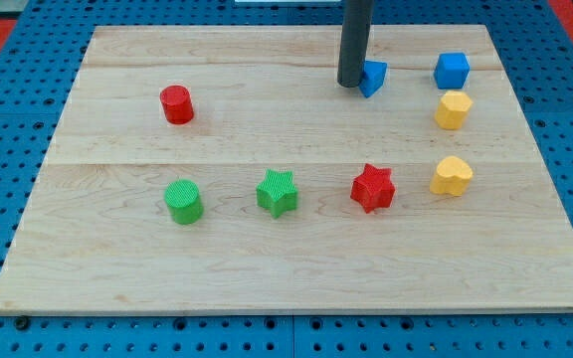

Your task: Place the blue triangle above the blue cube

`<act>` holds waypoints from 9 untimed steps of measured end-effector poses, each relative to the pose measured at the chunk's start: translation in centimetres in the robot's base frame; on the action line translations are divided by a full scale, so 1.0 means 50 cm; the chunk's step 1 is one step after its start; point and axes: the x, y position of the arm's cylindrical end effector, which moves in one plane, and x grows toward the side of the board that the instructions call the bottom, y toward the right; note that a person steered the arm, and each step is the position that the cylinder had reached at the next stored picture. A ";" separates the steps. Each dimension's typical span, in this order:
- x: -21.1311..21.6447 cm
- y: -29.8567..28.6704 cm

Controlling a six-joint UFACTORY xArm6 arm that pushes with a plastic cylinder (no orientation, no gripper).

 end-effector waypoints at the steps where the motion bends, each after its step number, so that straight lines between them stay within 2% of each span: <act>1: 0.070 0.000; 2: 0.076 0.000; 3: 0.049 0.020; 4: -0.026 0.110; 6: -0.044 0.143; 8: -0.048 0.142; 9: -0.034 0.100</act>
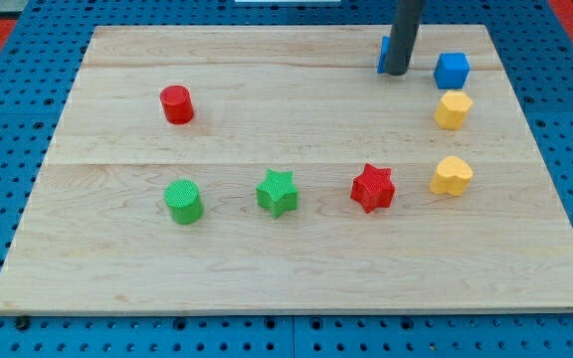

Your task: Place the blue triangle above the blue cube

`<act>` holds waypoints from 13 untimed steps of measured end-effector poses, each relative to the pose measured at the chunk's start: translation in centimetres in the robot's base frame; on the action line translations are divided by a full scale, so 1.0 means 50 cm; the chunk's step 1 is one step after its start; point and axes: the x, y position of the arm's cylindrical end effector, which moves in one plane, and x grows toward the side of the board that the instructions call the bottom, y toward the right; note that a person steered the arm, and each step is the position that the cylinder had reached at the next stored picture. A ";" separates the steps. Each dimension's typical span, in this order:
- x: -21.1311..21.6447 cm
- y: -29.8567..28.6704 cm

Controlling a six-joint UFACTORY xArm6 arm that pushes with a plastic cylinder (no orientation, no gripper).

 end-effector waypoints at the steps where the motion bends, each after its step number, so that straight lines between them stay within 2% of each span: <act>1: 0.001 -0.030; 2: 0.001 -0.030; 3: -0.082 -0.010; 10: -0.097 -0.053; 13: -0.096 -0.007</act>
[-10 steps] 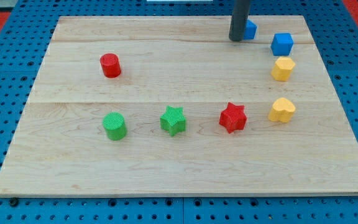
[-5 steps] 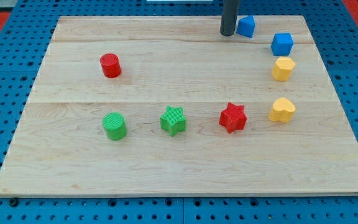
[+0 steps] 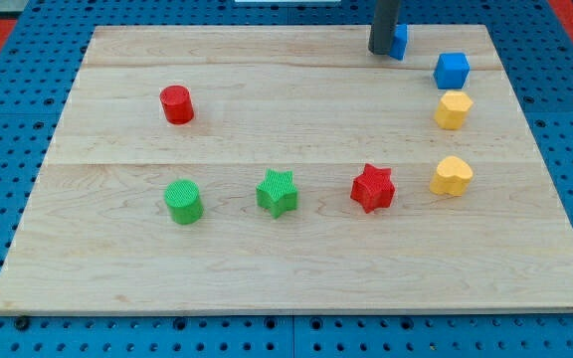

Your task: Place the blue triangle above the blue cube

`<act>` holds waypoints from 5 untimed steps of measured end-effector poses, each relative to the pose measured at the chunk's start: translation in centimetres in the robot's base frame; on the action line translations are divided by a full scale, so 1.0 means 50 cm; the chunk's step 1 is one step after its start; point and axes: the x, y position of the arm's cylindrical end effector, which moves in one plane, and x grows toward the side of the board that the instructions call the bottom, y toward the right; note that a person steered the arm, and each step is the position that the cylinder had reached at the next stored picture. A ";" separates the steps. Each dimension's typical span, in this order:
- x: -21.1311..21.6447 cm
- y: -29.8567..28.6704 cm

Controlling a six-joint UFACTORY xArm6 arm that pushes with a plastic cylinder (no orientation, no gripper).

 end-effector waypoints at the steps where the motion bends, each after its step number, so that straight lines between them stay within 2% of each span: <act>1: 0.004 0.018; 4: 0.005 -0.021; 5: -0.063 -0.012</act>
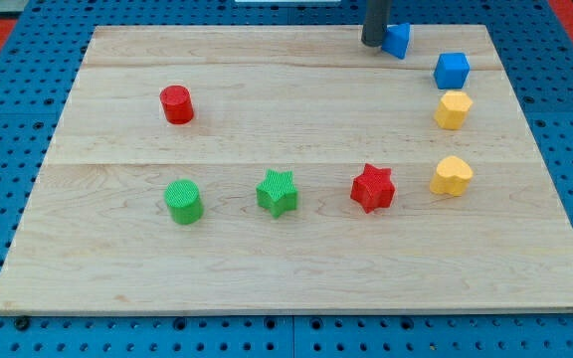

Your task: Place the blue triangle above the blue cube

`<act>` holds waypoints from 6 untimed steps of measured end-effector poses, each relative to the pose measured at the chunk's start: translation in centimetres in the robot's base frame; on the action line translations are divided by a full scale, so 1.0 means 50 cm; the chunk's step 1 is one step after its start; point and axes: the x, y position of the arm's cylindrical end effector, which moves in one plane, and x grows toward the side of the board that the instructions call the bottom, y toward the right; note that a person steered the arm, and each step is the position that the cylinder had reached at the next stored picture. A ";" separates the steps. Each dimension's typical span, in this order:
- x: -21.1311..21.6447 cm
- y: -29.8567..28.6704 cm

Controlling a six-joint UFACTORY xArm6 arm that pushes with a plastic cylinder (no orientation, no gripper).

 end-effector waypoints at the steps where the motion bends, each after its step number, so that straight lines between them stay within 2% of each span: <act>1: 0.000 0.005; 2: 0.001 0.060; 6: -0.003 0.149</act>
